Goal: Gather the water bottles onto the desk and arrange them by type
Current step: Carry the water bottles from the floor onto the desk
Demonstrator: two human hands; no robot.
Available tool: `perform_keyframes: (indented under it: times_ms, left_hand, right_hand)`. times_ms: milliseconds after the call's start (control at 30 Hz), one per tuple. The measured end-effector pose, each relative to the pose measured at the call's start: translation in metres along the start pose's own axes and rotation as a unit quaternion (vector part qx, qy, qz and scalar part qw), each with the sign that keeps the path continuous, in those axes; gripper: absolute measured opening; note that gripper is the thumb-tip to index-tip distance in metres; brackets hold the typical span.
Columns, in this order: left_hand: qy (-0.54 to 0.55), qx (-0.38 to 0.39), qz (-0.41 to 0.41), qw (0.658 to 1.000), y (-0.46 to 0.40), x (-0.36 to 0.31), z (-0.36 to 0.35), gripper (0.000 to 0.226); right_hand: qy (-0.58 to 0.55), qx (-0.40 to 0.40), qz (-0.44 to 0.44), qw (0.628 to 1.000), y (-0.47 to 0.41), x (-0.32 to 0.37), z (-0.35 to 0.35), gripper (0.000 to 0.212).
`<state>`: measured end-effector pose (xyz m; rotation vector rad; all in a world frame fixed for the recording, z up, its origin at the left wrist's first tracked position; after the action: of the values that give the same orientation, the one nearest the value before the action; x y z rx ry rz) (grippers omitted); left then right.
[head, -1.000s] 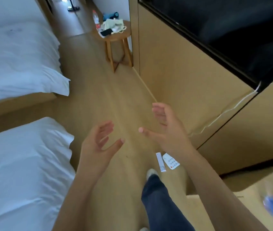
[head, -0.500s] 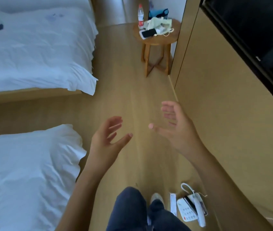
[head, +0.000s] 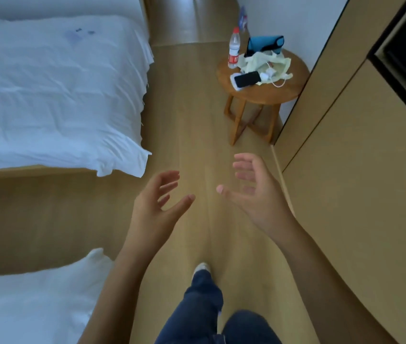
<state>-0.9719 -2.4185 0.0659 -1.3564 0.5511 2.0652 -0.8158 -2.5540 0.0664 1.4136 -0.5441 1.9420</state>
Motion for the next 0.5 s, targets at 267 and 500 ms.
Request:
perform_keyframes:
  times_ms: [267,500]
  left_hand:
    - [0.011,-0.006,0.012,1.0,-0.203,-0.002,0.018,0.04]
    - [0.003,-0.027,0.012,1.0,-0.409,0.001,-0.001,0.04]
  right_hand:
    - [-0.012,0.006,-0.011,1.0,-0.2,0.02,-0.022,0.06]
    - [-0.024,-0.009,0.004,1.0,-0.415,0.019,-0.016,0.058]
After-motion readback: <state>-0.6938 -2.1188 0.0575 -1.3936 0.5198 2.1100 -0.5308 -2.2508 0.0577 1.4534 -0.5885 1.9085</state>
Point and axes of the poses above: each hand's wrist, its own y-axis away from the middle knuckle, its own z-axis out of the back of the hand, x = y × z, the point moved 6 cm from there along -y, towards the middle knuckle, and after that the axes turned 2 degrees about -y, right-handed, at the moved point
